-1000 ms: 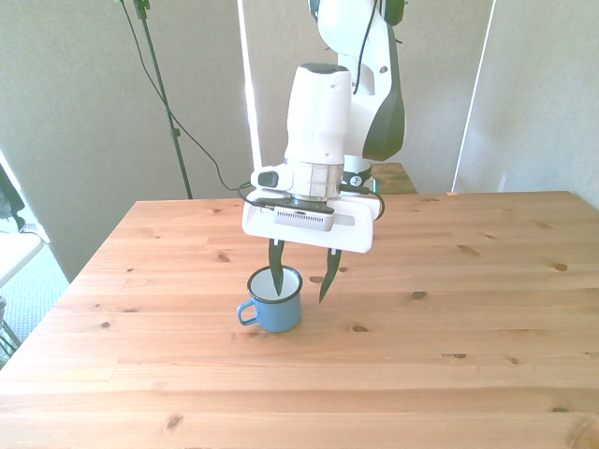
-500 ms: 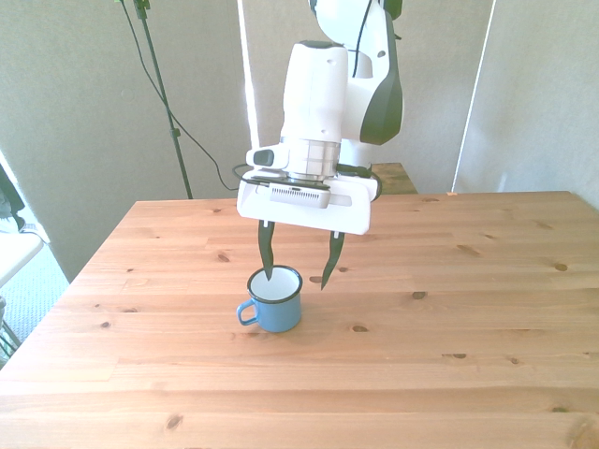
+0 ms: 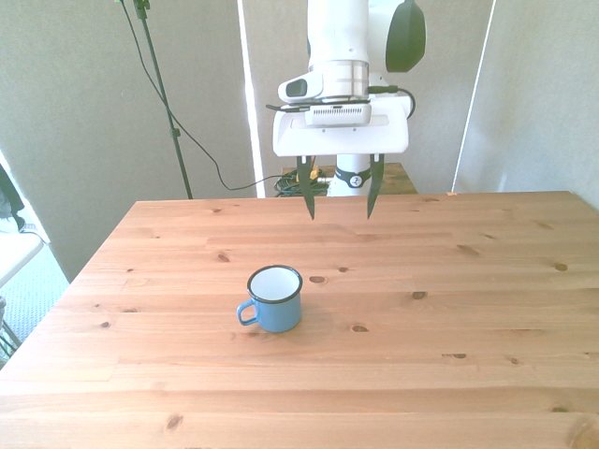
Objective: Flip the mug upright
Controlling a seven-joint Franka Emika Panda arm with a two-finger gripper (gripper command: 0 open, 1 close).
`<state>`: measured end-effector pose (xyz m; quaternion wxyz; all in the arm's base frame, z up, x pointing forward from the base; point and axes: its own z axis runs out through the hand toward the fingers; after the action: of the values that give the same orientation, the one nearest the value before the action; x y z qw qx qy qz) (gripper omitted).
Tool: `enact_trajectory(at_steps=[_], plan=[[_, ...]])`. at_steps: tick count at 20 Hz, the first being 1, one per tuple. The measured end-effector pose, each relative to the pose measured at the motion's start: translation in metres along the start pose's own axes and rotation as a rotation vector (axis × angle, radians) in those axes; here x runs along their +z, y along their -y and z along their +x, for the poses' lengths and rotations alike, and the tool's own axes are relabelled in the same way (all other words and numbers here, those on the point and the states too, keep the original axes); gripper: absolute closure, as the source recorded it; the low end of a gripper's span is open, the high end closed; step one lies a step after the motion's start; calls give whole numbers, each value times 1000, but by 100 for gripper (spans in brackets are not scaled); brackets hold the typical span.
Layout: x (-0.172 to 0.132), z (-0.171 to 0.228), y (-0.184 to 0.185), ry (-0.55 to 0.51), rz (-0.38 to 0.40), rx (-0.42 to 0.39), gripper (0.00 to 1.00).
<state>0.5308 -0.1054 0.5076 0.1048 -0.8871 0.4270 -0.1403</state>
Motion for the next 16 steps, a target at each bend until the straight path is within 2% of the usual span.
enact_trajectory(at_steps=[3,7,11,16], plan=[[2,-8,-16,141,1,-9,0],[17,-3,-60,306,-35,-6,0],[44,12,-83,386,-51,16,0],[82,16,-87,480,-57,44,0]])
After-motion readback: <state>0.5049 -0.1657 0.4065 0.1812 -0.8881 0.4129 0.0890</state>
